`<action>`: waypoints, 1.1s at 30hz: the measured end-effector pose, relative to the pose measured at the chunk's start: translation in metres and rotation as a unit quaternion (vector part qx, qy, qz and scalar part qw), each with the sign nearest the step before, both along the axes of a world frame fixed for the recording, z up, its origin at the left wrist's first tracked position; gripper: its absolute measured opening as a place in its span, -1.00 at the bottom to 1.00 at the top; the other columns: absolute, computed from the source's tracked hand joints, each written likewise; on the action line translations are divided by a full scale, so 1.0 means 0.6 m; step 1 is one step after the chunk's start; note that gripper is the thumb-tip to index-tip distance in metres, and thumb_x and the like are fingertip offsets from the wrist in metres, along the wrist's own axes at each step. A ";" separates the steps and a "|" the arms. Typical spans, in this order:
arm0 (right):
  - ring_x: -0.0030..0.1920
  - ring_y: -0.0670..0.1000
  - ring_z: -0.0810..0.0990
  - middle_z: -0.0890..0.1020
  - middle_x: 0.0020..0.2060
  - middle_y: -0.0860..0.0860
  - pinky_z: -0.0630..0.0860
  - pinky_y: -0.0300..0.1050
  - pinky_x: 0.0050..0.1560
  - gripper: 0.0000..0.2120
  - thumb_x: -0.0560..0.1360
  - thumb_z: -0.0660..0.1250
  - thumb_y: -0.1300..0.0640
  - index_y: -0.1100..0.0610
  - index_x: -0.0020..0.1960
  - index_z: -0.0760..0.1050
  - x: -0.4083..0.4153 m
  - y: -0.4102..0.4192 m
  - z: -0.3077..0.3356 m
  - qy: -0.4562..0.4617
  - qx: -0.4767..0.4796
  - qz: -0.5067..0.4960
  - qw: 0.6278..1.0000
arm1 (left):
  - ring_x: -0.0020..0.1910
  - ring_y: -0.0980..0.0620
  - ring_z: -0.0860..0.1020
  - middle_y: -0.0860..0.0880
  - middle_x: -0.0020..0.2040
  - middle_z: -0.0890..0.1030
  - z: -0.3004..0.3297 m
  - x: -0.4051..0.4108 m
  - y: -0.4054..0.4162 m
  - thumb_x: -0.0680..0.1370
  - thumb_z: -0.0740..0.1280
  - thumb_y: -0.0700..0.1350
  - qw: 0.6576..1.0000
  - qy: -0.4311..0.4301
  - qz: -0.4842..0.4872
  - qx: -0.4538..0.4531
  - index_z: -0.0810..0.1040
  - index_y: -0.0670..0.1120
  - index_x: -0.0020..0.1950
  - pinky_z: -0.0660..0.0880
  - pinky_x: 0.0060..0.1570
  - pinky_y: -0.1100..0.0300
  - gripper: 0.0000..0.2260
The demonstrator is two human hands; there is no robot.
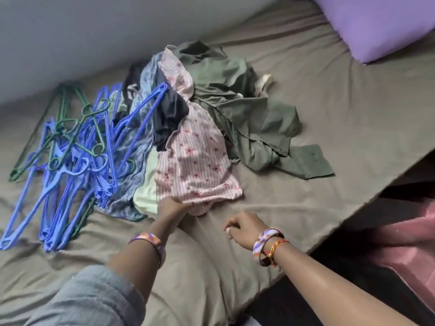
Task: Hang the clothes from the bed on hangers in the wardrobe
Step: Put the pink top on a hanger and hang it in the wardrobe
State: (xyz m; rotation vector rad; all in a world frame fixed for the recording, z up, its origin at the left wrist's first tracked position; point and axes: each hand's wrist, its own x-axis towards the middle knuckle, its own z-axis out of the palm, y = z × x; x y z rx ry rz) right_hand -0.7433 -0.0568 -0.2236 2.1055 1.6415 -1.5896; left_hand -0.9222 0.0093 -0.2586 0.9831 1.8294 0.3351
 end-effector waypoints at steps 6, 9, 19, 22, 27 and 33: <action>-0.40 -0.10 0.48 0.61 -0.24 0.04 0.38 -0.35 -0.50 -0.76 0.54 0.20 0.16 0.04 -0.30 0.46 -0.013 0.046 0.028 0.090 -0.029 -0.156 0.983 | -0.45 0.17 0.52 -0.06 -0.37 0.57 0.059 -0.054 0.030 0.44 0.40 -0.33 0.990 -0.055 0.040 0.121 0.57 -0.11 -0.19 0.46 -0.31 0.25 -0.87; -0.15 0.02 0.52 0.50 -0.07 0.03 0.50 -0.09 -0.32 -0.83 0.58 0.17 -0.05 0.04 -0.03 0.43 -0.030 0.065 0.055 0.197 -0.087 -0.305 0.927 | -0.47 0.20 0.52 0.00 -0.40 0.59 0.145 -0.048 0.023 0.48 0.31 -0.38 0.937 -0.345 0.053 -0.005 0.53 -0.12 -0.04 0.45 -0.45 0.39 -0.82; -0.37 -0.06 0.61 0.64 -0.26 0.08 0.58 -0.19 -0.27 -0.63 0.49 0.30 0.30 0.30 0.29 0.40 -0.050 0.053 0.134 0.429 -0.039 -0.405 0.806 | -0.52 0.22 0.31 0.09 -0.49 0.47 0.214 -0.101 -0.111 0.19 0.59 0.04 0.814 -0.398 -0.385 -0.177 0.62 -0.08 -0.34 0.21 -0.49 0.42 -0.74; -0.15 -0.08 0.55 0.60 0.00 0.12 0.49 -0.24 0.07 -0.62 0.50 0.24 0.42 0.36 0.32 0.40 -0.097 0.012 0.152 0.391 0.001 -0.294 0.872 | -0.46 0.20 0.34 0.07 -0.44 0.45 0.244 -0.128 -0.108 0.26 0.48 -0.07 0.811 -0.338 -0.440 -0.182 0.59 -0.10 -0.30 0.23 -0.43 0.37 -0.86; -0.06 0.06 0.50 0.57 0.05 0.30 0.49 -0.09 0.10 -0.70 0.50 0.25 0.41 0.46 0.23 0.44 -0.135 -0.069 0.167 0.354 -0.009 -0.158 0.922 | -0.36 0.18 0.40 0.00 -0.25 0.58 0.287 -0.207 -0.034 0.06 0.55 0.26 0.918 -0.176 -0.353 -0.036 0.62 -0.05 -0.10 0.36 -0.45 0.40 -0.44; -0.16 0.05 0.47 0.64 -0.07 0.32 0.41 -0.04 -0.12 -0.59 0.20 0.16 0.24 0.43 -0.06 0.57 -0.157 -0.081 0.197 0.216 0.029 0.037 0.975 | -0.16 -0.07 0.56 -0.17 0.01 0.55 0.254 -0.130 -0.008 0.48 0.14 0.28 0.928 -0.355 -0.040 -0.105 0.40 -0.13 0.26 0.58 -0.25 0.10 -0.44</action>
